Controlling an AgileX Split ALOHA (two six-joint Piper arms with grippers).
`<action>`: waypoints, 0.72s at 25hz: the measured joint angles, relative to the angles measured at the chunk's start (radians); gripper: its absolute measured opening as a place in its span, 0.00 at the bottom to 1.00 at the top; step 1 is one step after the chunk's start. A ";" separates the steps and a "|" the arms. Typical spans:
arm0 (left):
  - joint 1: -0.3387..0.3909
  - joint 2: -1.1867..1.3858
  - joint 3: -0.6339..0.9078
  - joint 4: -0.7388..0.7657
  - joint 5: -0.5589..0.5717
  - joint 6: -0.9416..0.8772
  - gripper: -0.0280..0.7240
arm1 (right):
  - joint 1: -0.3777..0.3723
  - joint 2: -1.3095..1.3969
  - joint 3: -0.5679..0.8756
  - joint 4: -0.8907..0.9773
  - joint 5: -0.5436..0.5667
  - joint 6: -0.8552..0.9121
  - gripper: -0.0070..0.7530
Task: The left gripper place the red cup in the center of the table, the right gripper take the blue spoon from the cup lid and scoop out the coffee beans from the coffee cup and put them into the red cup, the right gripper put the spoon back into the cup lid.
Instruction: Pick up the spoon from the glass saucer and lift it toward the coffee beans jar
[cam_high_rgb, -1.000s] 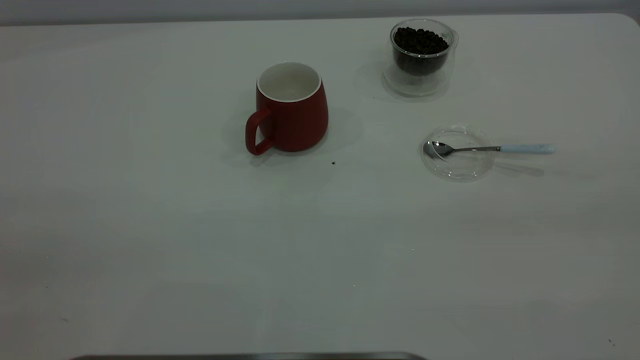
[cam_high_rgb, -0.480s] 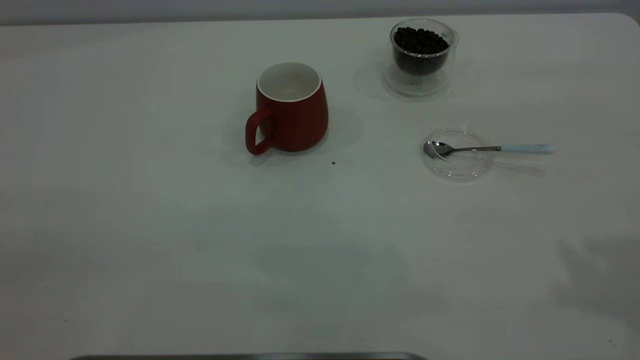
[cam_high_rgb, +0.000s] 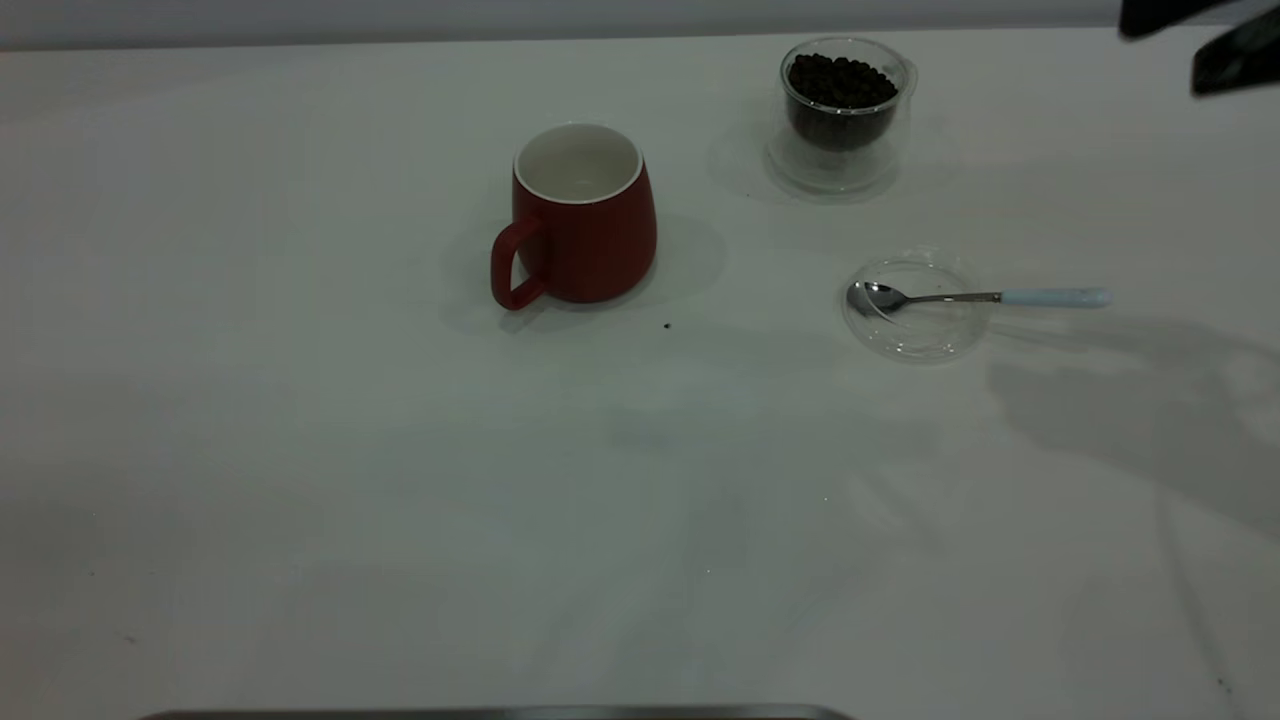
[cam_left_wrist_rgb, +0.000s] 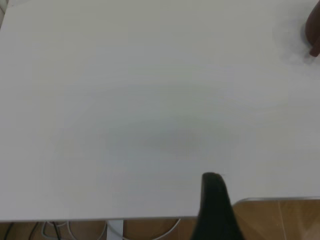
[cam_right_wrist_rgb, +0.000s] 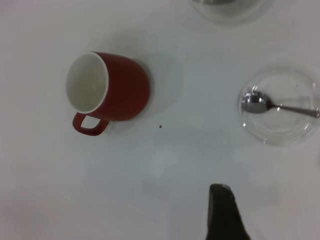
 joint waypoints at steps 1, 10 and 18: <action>0.000 0.000 0.000 0.000 0.000 0.000 0.82 | -0.009 0.020 0.000 0.012 0.010 -0.005 0.66; 0.000 0.000 0.000 0.000 0.000 0.000 0.82 | -0.127 0.247 -0.001 0.076 0.122 -0.104 0.66; 0.000 0.000 0.000 0.000 -0.001 0.000 0.82 | -0.165 0.441 -0.007 0.307 0.167 -0.341 0.66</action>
